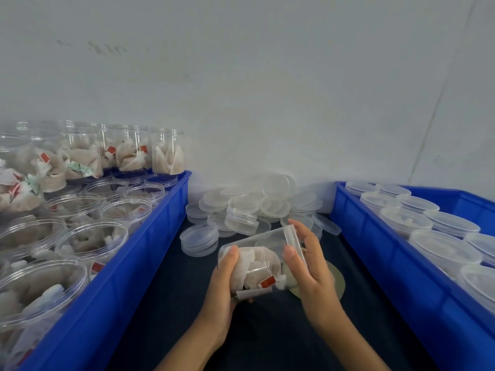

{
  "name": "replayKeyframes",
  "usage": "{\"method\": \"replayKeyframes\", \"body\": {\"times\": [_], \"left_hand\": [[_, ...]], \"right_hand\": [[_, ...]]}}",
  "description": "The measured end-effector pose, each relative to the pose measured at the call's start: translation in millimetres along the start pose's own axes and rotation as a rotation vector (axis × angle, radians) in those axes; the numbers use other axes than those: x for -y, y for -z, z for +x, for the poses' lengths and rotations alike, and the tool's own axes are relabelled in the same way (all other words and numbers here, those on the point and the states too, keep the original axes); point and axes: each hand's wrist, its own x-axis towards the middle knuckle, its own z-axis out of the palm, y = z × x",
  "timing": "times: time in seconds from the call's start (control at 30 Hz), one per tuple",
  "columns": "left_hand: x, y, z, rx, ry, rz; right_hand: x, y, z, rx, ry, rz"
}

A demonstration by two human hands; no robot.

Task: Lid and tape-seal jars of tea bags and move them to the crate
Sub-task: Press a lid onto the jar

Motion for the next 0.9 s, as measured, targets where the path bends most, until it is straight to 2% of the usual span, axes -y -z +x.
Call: {"method": "replayKeyframes", "body": {"times": [0.3,0.5,0.6,0.73,0.8,0.9], "left_hand": [[-1.6,5.2,2.0,-0.022,-0.039,0.025],[-0.9,7.6,4.6,0.02,-0.036,0.16],[-1.3,12.3,4.4,0.002,-0.174,0.373],[10.7,9.5,2.5,0.046,-0.363,0.755],[15.6,5.4,3.1,0.009,-0.42,0.81],[17.7,4.9,2.2,-0.1,-0.406,0.694]], "right_hand": [[5.4,-15.1,-0.1,-0.05,-0.141,0.172],[16.4,-3.6,2.9,-0.1,-0.088,0.153],[19.4,3.6,2.8,-0.148,0.017,0.038],[17.6,-2.4,-0.4,-0.122,0.03,-0.032],[16.0,-5.8,-1.7,-0.086,0.029,-0.023],[13.1,0.0,0.8,-0.019,0.002,0.113]]}}
